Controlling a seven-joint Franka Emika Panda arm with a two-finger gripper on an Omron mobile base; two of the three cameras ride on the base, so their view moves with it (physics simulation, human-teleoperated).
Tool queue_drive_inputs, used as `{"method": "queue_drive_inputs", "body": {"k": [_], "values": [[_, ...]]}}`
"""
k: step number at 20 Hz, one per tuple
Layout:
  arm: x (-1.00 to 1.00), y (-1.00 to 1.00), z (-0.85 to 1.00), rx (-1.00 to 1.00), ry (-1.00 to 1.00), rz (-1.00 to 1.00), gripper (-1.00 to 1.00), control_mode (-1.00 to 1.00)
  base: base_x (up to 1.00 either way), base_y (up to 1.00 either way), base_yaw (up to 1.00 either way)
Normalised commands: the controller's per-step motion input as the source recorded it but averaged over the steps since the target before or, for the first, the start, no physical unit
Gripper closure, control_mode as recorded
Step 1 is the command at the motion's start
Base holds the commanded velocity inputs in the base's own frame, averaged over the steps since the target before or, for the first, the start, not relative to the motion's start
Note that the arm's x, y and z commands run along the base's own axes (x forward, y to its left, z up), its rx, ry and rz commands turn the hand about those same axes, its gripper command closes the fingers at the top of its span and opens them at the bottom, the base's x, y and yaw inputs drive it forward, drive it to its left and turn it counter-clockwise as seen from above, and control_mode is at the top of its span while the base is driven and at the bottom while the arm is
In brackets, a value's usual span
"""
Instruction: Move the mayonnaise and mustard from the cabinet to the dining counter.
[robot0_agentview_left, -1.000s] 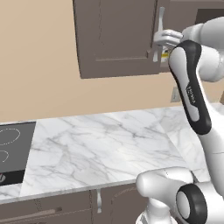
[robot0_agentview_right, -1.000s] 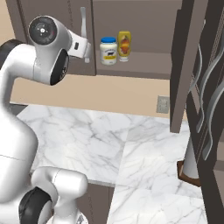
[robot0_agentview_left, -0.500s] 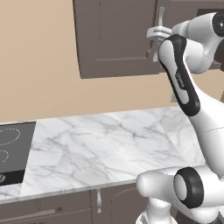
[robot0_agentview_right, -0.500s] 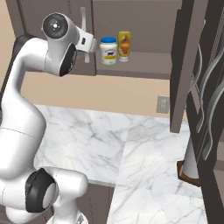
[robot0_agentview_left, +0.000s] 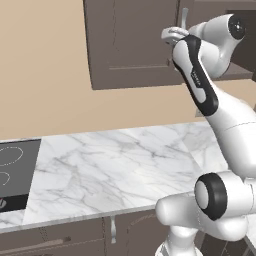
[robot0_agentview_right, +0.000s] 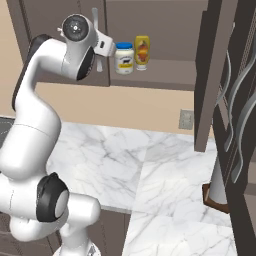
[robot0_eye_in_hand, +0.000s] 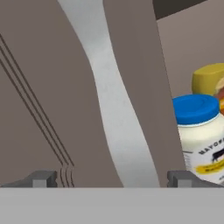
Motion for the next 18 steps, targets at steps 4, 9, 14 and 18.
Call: {"method": "queue_drive_inputs", "body": {"k": [4,9,14,18], "values": [[0.47,0.00,-0.13,0.06,0.00,0.00,-1.00,-1.00,0.00,0.00,0.00],[0.43,0.00,-0.16,0.06,0.00,0.00,-1.00,-1.00,0.00,0.00,0.00],[0.35,0.00,-0.25,0.03,0.00,0.00,1.00,-1.00,0.00,0.00,0.00],[0.08,0.00,-0.18,0.00,0.00,0.00,1.00,-1.00,0.00,0.00,0.00]]}}
